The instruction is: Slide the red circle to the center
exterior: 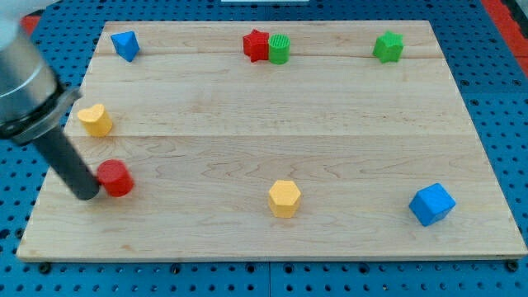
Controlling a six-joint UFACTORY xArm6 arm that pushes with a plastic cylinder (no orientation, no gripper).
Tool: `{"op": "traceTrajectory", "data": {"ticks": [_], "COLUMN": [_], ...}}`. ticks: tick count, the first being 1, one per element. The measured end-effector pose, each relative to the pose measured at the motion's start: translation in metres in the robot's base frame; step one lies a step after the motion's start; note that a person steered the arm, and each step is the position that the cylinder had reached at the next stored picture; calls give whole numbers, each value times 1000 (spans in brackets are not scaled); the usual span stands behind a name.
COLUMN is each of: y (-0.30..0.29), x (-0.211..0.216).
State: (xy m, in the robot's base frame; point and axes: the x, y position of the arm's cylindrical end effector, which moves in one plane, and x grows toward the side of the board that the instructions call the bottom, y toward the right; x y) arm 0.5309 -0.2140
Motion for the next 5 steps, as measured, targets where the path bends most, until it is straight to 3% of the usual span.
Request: {"op": "traceTrajectory", "data": {"ticks": [2,4,5], "y": [-14,138,157], "x": [-7,-40,-43]}}
